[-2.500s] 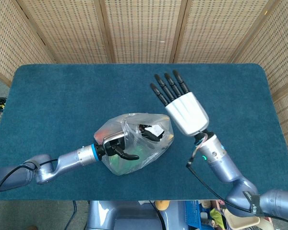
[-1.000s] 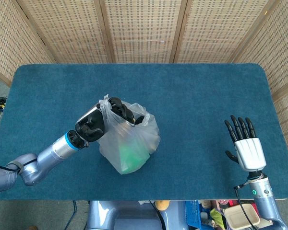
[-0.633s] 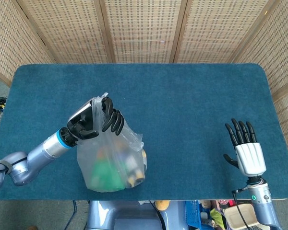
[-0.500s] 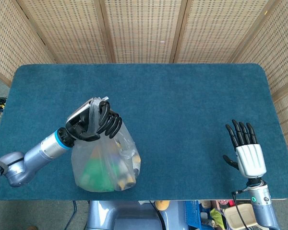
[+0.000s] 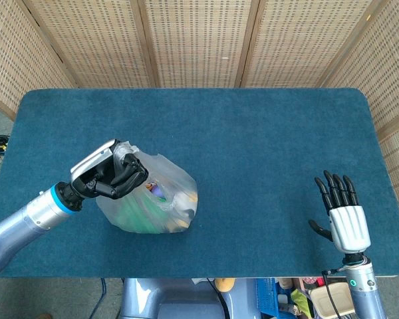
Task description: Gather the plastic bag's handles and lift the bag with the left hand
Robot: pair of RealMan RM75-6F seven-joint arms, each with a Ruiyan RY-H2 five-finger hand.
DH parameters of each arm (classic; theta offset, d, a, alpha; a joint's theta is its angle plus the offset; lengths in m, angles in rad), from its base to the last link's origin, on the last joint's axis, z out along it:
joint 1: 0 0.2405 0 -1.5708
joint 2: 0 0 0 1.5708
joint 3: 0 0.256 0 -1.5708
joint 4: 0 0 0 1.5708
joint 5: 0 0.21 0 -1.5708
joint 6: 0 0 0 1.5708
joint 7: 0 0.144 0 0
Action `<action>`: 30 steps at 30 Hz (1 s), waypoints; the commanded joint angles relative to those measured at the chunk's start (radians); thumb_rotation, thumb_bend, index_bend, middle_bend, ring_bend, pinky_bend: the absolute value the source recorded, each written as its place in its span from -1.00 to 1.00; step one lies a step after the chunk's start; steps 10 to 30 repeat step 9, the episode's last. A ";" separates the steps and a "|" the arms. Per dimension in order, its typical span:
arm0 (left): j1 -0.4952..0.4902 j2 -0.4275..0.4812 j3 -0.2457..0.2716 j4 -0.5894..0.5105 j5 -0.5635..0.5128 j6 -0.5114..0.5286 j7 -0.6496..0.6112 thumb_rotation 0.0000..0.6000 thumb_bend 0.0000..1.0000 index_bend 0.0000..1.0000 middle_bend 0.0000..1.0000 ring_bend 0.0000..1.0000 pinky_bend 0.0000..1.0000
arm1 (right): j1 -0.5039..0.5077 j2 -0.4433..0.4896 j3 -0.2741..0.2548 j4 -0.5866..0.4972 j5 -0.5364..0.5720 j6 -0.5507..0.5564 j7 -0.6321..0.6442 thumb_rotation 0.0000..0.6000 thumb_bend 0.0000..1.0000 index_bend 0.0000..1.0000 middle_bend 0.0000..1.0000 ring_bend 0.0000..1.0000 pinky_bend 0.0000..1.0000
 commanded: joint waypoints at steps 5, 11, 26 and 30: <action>0.019 0.036 -0.017 -0.013 0.000 0.007 -0.006 1.00 0.87 0.99 1.00 0.79 0.80 | -0.006 0.003 0.003 -0.007 -0.006 -0.005 -0.004 1.00 -1.00 -1.00 -1.00 -1.00 -1.00; 0.019 0.060 -0.037 -0.025 -0.011 0.001 -0.011 1.00 0.87 0.99 1.00 0.79 0.80 | -0.010 0.005 0.007 -0.011 -0.011 -0.005 -0.003 1.00 -1.00 -1.00 -1.00 -1.00 -1.00; 0.019 0.060 -0.037 -0.025 -0.011 0.001 -0.011 1.00 0.87 0.99 1.00 0.79 0.80 | -0.010 0.005 0.007 -0.011 -0.011 -0.005 -0.003 1.00 -1.00 -1.00 -1.00 -1.00 -1.00; 0.019 0.060 -0.037 -0.025 -0.011 0.001 -0.011 1.00 0.87 0.99 1.00 0.79 0.80 | -0.010 0.005 0.007 -0.011 -0.011 -0.005 -0.003 1.00 -1.00 -1.00 -1.00 -1.00 -1.00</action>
